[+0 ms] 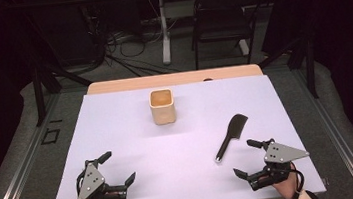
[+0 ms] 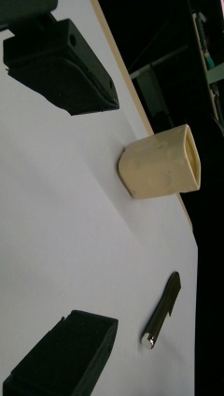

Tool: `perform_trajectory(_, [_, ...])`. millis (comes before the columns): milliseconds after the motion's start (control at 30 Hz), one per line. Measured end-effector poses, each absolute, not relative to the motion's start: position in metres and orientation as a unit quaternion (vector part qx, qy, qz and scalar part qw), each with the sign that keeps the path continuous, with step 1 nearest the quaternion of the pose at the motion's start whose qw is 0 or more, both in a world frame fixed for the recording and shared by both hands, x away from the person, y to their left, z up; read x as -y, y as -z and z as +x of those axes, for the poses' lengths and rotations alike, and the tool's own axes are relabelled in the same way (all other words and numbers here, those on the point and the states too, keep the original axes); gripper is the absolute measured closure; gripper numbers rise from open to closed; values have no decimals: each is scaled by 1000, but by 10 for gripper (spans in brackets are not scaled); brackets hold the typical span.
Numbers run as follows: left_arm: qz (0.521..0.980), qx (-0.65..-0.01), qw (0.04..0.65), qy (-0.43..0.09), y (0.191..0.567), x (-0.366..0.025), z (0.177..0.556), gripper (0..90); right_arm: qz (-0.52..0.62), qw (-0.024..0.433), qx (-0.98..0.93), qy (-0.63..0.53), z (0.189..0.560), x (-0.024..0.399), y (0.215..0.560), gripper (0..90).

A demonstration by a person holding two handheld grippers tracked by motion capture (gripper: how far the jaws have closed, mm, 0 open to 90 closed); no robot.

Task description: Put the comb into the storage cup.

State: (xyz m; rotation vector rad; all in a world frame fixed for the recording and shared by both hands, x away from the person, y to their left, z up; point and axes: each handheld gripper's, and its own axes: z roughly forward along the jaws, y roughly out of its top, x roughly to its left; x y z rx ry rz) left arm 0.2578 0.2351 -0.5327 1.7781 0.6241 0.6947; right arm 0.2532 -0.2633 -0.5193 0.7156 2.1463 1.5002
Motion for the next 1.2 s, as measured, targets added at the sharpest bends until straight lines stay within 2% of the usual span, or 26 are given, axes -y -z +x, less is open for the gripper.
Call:
perform_trajectory(700, [750, -262, 534, -290, 533, -234, 259, 0, 277, 208, -787, -511, 264, 252, 521, 0])
perform_trajectory(1200, [750, -262, 533, -290, 534, -234, 260, 0, 287, 204, -789, -503, 286, 242, 521, 0])
